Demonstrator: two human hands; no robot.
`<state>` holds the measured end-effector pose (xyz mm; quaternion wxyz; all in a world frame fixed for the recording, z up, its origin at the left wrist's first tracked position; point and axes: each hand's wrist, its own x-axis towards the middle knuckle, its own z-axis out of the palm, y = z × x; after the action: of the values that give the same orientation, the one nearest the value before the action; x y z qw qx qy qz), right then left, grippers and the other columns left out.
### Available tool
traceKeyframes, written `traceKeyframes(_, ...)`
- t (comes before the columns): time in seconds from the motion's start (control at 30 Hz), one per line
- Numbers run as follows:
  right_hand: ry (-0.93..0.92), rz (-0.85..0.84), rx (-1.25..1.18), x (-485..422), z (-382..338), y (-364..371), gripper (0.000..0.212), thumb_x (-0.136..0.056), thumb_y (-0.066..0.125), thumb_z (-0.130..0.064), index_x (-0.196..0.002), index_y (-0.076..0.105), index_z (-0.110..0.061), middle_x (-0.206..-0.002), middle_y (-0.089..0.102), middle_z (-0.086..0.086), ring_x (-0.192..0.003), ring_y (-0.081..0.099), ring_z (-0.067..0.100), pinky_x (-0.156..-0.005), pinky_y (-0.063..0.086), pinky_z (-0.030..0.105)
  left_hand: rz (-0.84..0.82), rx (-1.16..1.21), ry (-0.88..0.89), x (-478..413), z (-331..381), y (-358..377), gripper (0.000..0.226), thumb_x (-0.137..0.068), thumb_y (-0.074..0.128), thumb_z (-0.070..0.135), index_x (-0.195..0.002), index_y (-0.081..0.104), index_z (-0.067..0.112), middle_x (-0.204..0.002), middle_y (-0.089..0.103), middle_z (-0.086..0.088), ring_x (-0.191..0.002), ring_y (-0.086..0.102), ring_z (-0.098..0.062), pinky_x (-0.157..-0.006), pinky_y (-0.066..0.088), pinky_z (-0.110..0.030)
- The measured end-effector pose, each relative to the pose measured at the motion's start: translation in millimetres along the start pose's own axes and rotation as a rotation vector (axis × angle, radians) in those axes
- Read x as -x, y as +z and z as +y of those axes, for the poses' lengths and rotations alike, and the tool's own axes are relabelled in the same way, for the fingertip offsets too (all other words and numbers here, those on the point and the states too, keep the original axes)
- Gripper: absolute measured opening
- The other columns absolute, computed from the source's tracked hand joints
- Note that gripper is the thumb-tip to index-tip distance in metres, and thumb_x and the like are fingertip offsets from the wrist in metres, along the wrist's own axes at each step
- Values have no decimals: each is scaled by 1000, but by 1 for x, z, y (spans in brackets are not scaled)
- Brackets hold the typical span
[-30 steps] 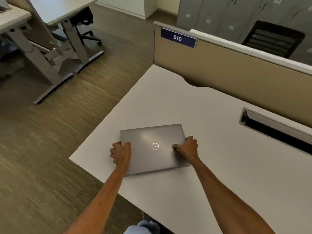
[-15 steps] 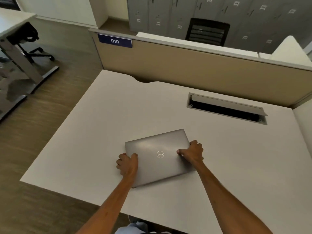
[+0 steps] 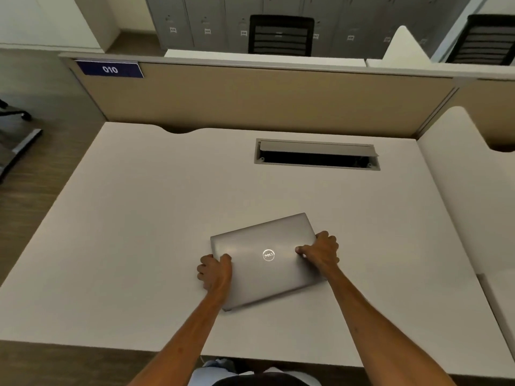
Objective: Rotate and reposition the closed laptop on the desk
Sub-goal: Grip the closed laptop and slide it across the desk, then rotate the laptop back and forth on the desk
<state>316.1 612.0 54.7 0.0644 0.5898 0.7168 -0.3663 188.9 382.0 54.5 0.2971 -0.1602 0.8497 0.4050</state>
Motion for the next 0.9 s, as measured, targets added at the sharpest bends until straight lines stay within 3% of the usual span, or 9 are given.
traceKeyframes(0.23, -20, 4, -15, -10, 18, -10, 81, -70, 90, -42, -134, 49, -12, -137, 46, 11, -136, 44, 33, -104, 47, 55, 5, -31, 24, 9, 2, 17, 54, -100, 58, 24, -147, 43, 2, -155, 41, -25, -145, 37, -44, -114, 38, -54)
traceKeyframes(0.43, -22, -11, 13, -9, 17, -10, 78, -73, 86, -39, -135, 48, -11, -138, 44, 11, -137, 42, 33, -103, 45, 54, -17, -160, 131, 12, -7, 14, 58, -93, 55, 32, -142, 46, 3, -148, 44, -21, -140, 40, -42, -113, 38, -54)
traceKeyframes(0.5, -28, -7, 42, -8, 16, -9, 77, -75, 84, -39, -137, 48, -11, -141, 42, 11, -138, 40, 33, -104, 42, 54, 10, -234, 188, 12, -10, 13, 54, -100, 57, 29, -146, 46, 4, -150, 44, -19, -142, 39, -41, -118, 34, -54)
traceKeyframes(0.63, -70, 50, -44, -10, 15, -4, 82, -87, 74, -51, -153, 40, -15, -153, 38, 10, -146, 34, 34, -111, 34, 57, -11, -203, 259, 15, -16, 9, 69, -104, 58, 29, -164, 31, 8, -165, 35, -14, -154, 31, -38, -124, 27, -56)
traceKeyframes(0.8, -100, 93, -91, -12, 17, -6, 57, -101, 60, -43, -147, 48, -13, -150, 45, 13, -142, 40, 34, -113, 33, 57, -83, -205, 337, 11, -37, 0, 61, -105, 56, 22, -161, 36, 9, -161, 39, -13, -146, 44, -40, -120, 39, -55)
traceKeyframes(0.9, -98, 108, -77, -11, 19, -8, 46, -101, 57, -39, -138, 55, -10, -142, 50, 14, -136, 47, 36, -109, 42, 54, -117, -114, 285, 11, -41, -5, 60, -100, 57, 26, -157, 44, 12, -149, 45, -13, -133, 55, -39, -115, 48, -56)
